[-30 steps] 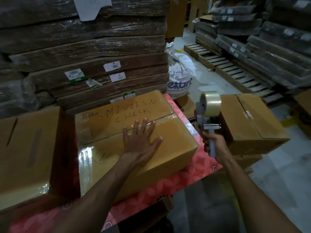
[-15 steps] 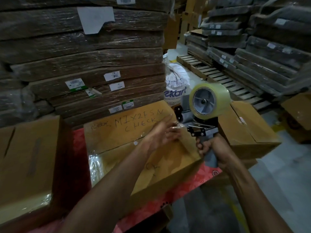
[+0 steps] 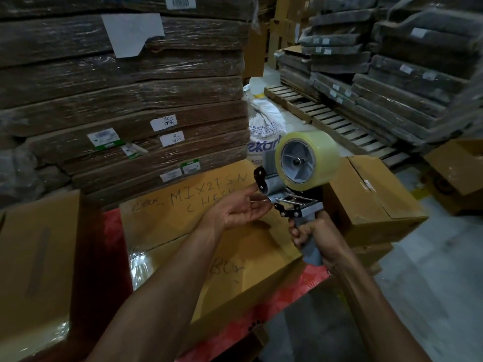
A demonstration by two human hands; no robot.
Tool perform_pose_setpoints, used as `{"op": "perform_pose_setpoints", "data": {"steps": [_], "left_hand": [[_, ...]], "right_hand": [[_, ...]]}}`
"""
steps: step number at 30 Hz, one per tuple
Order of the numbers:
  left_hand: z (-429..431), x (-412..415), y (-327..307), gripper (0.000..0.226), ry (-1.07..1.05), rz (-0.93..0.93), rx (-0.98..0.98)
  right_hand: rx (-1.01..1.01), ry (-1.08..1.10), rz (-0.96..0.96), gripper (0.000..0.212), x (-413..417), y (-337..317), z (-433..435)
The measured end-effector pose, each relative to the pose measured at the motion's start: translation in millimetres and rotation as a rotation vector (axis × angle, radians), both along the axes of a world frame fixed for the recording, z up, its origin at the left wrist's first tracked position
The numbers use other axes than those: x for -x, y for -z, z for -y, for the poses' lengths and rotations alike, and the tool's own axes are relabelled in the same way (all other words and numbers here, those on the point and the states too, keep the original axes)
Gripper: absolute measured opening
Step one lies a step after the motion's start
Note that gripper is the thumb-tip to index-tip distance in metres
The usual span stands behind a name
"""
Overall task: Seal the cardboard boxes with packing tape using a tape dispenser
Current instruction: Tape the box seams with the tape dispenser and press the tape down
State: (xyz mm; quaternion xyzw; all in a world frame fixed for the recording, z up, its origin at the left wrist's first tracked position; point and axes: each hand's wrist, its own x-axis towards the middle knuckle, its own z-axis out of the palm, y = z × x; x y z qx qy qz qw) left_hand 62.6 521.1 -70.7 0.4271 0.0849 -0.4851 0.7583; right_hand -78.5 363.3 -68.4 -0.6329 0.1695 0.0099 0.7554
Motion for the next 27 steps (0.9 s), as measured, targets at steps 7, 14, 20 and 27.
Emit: {"op": "perform_pose_setpoints", "data": {"steps": [7, 14, 20, 27], "left_hand": [[2, -14, 2, 0.007, -0.104, -0.002, -0.064], [5, -46, -5, 0.012, -0.141, 0.115, -0.134], [17, -65, 2, 0.025, -0.005, 0.167, -0.268], [42, -104, -13, 0.023, -0.009, 0.484, -0.593]], "right_hand": [[0.047, -0.043, 0.043, 0.028, -11, -7, 6], [0.2, -0.081, 0.109, 0.018, -17, -5, 12], [0.241, -0.057, 0.092, 0.03, -28, 1, 22], [0.354, -0.026, -0.012, 0.021, -40, 13, 18]]}}
